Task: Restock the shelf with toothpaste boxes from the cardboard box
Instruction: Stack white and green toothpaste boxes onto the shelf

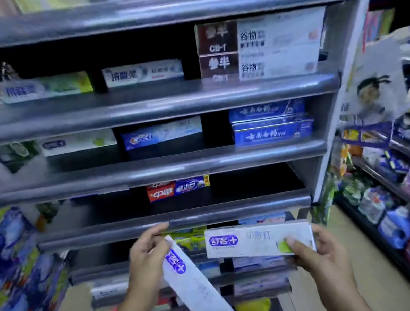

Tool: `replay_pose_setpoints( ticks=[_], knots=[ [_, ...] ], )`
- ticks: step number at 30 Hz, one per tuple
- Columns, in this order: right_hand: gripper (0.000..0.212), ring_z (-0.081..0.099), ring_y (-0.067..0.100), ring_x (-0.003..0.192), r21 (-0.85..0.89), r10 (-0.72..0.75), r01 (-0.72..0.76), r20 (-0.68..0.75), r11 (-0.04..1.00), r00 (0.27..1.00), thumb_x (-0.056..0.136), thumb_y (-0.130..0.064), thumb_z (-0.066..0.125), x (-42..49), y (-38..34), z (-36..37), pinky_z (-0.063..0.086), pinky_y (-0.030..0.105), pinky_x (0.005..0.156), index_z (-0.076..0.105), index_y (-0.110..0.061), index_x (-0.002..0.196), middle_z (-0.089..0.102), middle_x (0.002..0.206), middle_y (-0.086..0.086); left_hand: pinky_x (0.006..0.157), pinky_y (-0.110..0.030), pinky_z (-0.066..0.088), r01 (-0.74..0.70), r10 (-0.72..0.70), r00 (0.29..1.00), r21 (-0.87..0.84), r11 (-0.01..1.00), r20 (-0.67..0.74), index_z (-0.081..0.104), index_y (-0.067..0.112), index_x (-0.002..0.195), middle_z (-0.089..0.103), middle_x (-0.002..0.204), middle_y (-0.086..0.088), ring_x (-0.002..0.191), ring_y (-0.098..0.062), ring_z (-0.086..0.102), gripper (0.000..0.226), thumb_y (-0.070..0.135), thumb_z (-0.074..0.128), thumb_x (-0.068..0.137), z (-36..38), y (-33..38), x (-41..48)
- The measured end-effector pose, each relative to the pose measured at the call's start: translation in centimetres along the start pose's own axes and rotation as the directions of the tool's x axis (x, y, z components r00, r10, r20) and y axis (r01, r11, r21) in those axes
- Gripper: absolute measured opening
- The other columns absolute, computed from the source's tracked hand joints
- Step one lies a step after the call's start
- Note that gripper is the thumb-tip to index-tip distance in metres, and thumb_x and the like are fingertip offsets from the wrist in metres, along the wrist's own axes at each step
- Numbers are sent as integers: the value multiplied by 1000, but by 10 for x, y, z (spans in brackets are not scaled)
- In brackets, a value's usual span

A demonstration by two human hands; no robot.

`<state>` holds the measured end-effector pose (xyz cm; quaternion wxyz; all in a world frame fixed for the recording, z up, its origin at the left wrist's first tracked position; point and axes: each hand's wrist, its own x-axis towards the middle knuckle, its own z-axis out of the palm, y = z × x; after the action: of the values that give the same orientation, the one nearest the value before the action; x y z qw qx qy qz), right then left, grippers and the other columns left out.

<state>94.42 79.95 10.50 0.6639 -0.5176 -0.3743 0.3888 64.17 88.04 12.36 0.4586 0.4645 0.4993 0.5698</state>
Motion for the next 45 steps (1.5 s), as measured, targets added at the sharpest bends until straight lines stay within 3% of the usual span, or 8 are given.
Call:
replay_pose_setpoints(
  ticks=[7, 13, 22, 29, 33, 39, 43, 45],
  knots=[
    [54, 73, 42, 89, 95, -26, 25, 1, 995, 1000, 69, -34, 93, 44, -17, -26, 61, 48, 70, 55, -26, 106, 70, 104, 28, 73, -22, 56, 75, -108, 955, 129, 989, 276, 81, 26, 91, 79, 95, 1, 81, -9, 73, 34, 15, 61, 65, 86, 36, -11],
    [37, 74, 33, 86, -13, -49, 49, -56, 999, 997, 82, -16, 84, 93, -11, -37, 62, 42, 68, 64, -38, 105, 73, 106, 11, 53, -21, 51, 139, -178, 951, 166, 976, 252, 82, 36, 96, 80, 88, -3, 62, -11, 71, 36, 9, 60, 86, 121, 35, 2],
    [61, 55, 28, 132, -359, -45, 11, -88, 933, 995, 93, -29, 73, 168, -14, -18, 44, 43, 111, 51, -14, 147, 58, 144, 8, 52, -20, 50, 219, -250, 957, 194, 956, 149, 71, 21, 121, 79, 86, -7, 65, -13, 70, 37, 21, 63, 84, 159, 28, 56],
    [41, 52, 6, 68, -647, 60, -10, 55, 763, 997, 95, -13, 59, 183, 16, -24, 40, 26, 60, 54, -23, 134, 70, 111, 6, 62, -22, 50, 260, -299, 952, 342, 903, 67, 72, 24, 114, 78, 78, 7, 65, -11, 72, 28, 22, 64, 87, 172, 3, 70],
    [46, 50, 8, 66, -692, 31, 0, 32, 722, 999, 90, -14, 63, 177, 19, -26, 40, 27, 65, 53, -28, 132, 68, 114, 4, 55, -20, 53, 245, -281, 958, 334, 910, 63, 70, 20, 121, 80, 86, 2, 68, -10, 75, 30, 21, 64, 91, 168, -1, 70],
    [36, 64, 16, 102, -524, -76, 18, -89, 852, 993, 93, -33, 69, 122, 3, -39, 50, 29, 82, 61, -26, 128, 67, 119, -7, 50, -18, 47, 207, -185, 972, 151, 967, -146, 62, 13, 112, 70, 94, -8, 63, -9, 66, 18, 16, 63, 94, 159, -6, 63],
    [32, 69, 23, 76, -225, 375, -350, 77, 909, 924, 92, -44, 71, 78, 4, -36, 59, 36, 64, 65, -22, 114, 69, 101, -1, 57, -30, 45, 240, -261, 916, -107, 965, -305, 45, 14, 101, 64, 82, -6, 69, -17, 61, 21, 23, 63, 94, 164, -14, 58],
    [31, 68, 22, 68, -75, 399, -392, 133, 917, 907, 92, -27, 75, 74, 2, -31, 61, 34, 64, 65, -13, 117, 73, 99, 3, 64, -34, 47, 238, -281, 914, -173, 956, -292, 46, 15, 92, 66, 79, -6, 70, -20, 62, 19, 23, 62, 94, 172, -15, 57]
  ],
)
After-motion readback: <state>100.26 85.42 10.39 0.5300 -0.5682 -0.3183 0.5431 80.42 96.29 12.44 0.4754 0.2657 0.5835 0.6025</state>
